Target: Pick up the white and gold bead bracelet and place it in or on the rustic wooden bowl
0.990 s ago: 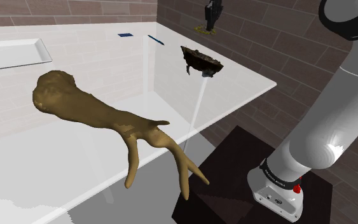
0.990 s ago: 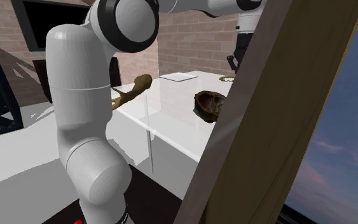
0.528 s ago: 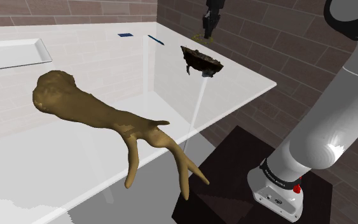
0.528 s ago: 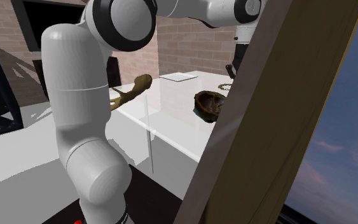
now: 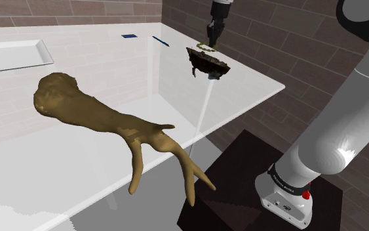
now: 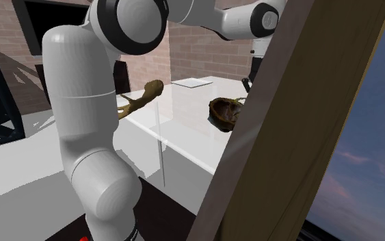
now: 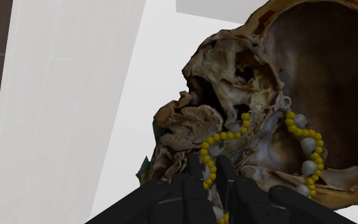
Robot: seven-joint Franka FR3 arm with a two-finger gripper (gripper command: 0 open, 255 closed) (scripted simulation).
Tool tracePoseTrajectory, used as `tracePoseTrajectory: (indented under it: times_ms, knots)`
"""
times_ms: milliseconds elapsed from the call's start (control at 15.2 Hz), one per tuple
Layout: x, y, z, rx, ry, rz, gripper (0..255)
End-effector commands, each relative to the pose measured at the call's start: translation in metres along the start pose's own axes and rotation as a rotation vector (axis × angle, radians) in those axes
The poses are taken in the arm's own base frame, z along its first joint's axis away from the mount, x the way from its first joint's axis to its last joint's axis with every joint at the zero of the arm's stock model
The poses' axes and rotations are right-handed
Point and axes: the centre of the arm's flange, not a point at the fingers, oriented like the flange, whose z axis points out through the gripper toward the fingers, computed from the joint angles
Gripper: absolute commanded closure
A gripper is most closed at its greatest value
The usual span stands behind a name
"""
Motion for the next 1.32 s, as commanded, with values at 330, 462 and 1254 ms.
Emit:
tracePoseTrajectory:
  times_ms: [330,462,1254]
  knots:
    - [0.000,0.000,0.001,0.000,0.000,0.000,0]
    - [0.000,0.000,0.001,0.000,0.000,0.000,0]
    - [0.000,0.000,-0.049,0.000,0.000,0.000,0]
